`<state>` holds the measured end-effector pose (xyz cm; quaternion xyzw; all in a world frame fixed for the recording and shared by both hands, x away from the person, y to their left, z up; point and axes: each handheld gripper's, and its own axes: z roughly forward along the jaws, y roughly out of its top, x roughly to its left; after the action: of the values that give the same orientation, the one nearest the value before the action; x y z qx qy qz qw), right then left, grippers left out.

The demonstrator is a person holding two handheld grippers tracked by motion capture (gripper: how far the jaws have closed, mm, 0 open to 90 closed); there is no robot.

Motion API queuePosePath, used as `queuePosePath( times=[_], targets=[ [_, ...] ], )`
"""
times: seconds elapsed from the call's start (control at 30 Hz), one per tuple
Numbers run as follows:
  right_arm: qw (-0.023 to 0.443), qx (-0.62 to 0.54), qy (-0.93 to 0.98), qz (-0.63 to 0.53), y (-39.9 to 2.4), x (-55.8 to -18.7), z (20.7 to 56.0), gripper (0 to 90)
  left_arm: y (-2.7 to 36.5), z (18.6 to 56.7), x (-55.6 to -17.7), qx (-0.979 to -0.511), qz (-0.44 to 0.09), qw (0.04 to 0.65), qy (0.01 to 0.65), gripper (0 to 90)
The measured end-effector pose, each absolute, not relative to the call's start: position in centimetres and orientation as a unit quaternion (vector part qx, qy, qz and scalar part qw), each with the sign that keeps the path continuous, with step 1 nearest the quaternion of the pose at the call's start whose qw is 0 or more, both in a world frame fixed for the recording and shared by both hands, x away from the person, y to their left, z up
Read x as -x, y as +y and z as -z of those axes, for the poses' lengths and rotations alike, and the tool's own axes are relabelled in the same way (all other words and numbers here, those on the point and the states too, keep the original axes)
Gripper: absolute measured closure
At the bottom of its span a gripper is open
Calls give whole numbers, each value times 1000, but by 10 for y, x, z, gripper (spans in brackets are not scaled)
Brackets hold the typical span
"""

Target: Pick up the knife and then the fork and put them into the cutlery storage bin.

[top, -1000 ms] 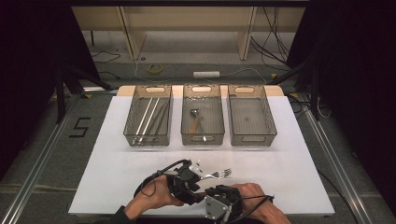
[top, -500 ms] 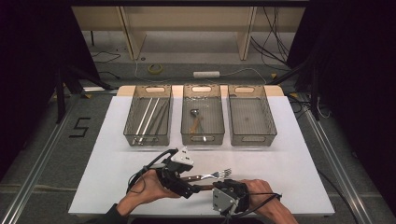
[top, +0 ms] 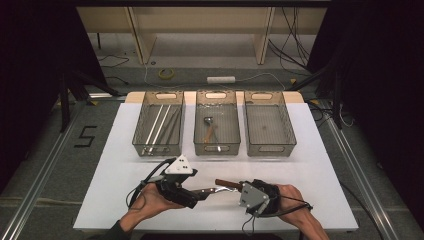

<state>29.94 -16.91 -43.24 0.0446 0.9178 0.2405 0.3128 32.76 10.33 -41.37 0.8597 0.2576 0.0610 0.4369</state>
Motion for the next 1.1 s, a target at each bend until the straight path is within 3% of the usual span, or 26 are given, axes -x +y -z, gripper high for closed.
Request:
queuePosePath(
  times=[0.6,1.1],
  targets=[
    [248,-248,874,-337,-209,-360,395,777,131,427,-322,-814,-97,495,288,162],
    [218,-330,842,-366,-219,-413,361,776,132,429,-317,-805,-106,506,292,157]
  ],
)
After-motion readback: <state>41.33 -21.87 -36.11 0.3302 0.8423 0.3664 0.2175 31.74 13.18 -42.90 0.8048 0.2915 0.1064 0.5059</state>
